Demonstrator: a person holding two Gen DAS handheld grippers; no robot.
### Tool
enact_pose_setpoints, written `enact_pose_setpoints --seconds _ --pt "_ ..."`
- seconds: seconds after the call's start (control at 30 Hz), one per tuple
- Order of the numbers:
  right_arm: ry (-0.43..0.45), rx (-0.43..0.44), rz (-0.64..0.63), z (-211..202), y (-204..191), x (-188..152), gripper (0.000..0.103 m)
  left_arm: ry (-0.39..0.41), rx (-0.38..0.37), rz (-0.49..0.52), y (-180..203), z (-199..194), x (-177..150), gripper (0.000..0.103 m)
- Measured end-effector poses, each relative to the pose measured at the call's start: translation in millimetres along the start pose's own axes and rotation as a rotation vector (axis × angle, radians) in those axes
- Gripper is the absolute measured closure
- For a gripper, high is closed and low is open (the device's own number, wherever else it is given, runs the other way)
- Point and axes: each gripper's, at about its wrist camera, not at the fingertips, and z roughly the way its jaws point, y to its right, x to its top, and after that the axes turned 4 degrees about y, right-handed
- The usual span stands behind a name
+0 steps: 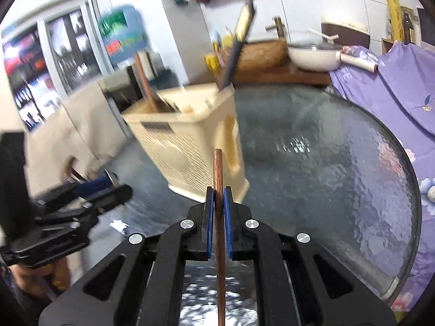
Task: Organize utensils
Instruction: 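Lower silver spoon into the holder with left tool while right tool drops chopstick in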
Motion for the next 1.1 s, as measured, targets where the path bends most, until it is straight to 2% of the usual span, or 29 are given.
enact_pose_setpoints --seconds 0.17,0.8,1.1 --pt "0.093 0.05 -0.049 -38 -19 17 0.095 0.047 -0.039 -0.028 -3 -23 10 0.057" --pt "0.145 0.062 -0.089 -59 -39 27 0.095 0.089 -0.044 -0.034 -10 -37 23 0.057" --pt "0.173 0.111 -0.127 -67 -58 52 0.095 0.132 -0.08 -0.017 -11 -52 51 0.057"
